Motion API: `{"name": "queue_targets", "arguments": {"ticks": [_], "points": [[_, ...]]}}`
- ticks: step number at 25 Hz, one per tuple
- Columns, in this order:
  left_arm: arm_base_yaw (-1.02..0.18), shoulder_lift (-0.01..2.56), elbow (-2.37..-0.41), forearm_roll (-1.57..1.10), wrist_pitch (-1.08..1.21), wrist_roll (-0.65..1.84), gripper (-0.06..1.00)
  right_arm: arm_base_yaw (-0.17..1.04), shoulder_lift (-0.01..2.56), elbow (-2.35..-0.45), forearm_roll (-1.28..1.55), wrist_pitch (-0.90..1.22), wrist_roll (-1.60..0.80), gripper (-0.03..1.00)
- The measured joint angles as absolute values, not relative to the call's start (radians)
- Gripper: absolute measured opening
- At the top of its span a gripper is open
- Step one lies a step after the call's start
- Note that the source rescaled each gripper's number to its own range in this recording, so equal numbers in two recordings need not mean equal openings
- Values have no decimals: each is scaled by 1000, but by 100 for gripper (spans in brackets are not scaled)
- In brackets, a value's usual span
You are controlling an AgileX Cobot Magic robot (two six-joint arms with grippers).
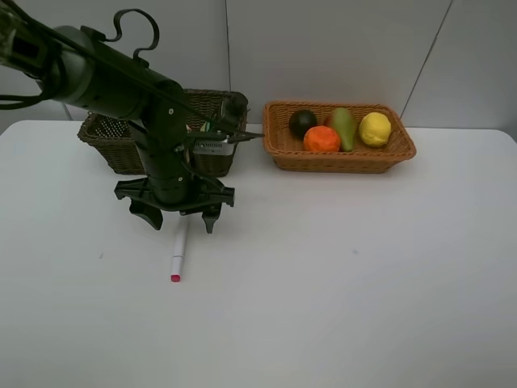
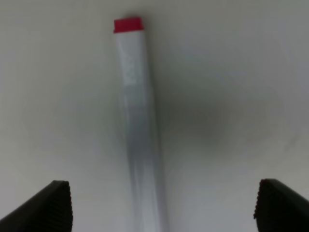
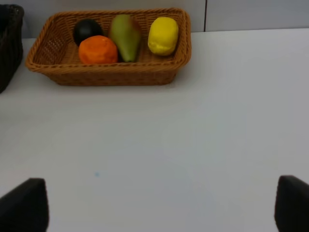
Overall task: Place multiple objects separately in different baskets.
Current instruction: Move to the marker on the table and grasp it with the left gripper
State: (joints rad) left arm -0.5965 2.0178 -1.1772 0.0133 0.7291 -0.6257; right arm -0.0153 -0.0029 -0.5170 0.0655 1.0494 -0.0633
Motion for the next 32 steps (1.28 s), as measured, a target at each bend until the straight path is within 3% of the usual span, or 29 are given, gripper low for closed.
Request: {"name": "queue_targets", "arguments": {"ticks": [32], "points": [[-587,2080,-1175,-9,655,-617,100,-15,-3,-517,66,1049,-63,98]]}}
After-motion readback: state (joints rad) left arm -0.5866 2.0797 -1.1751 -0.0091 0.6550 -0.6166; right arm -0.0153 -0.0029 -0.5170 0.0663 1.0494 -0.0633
